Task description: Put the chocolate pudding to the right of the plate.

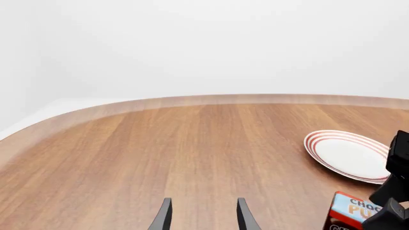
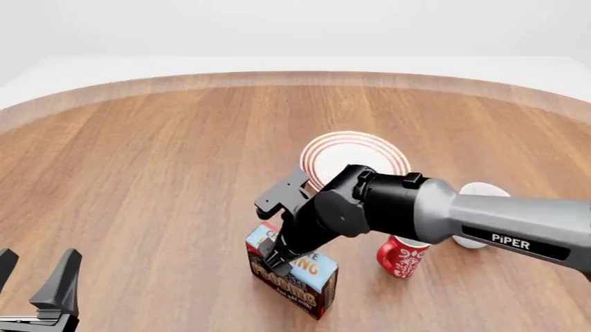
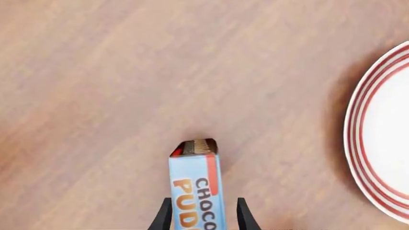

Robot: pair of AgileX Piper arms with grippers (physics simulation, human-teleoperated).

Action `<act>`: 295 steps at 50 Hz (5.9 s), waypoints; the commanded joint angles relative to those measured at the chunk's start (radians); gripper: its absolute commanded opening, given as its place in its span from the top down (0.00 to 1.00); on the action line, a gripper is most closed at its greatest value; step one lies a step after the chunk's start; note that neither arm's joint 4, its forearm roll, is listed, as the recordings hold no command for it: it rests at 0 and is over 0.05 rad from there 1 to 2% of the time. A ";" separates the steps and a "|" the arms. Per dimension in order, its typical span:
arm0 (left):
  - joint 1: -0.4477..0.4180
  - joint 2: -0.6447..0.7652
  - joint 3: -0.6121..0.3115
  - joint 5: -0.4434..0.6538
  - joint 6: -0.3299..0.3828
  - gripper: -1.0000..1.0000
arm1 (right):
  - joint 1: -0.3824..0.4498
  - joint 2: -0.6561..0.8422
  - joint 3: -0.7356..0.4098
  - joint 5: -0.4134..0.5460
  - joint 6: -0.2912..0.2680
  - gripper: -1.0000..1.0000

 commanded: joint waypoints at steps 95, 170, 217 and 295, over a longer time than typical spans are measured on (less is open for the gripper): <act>0.000 0.000 0.000 0.000 0.000 0.00 | -0.050 0.081 -0.838 0.216 -0.157 1.00; 0.000 0.000 0.000 0.000 0.000 0.00 | -0.772 0.317 -0.839 0.086 -0.151 1.00; 0.000 0.000 0.000 0.000 0.000 0.00 | -0.990 0.273 -0.406 -0.176 -0.259 1.00; 0.000 0.000 0.000 0.000 0.000 0.00 | -0.849 -0.511 -0.883 0.171 -0.240 0.00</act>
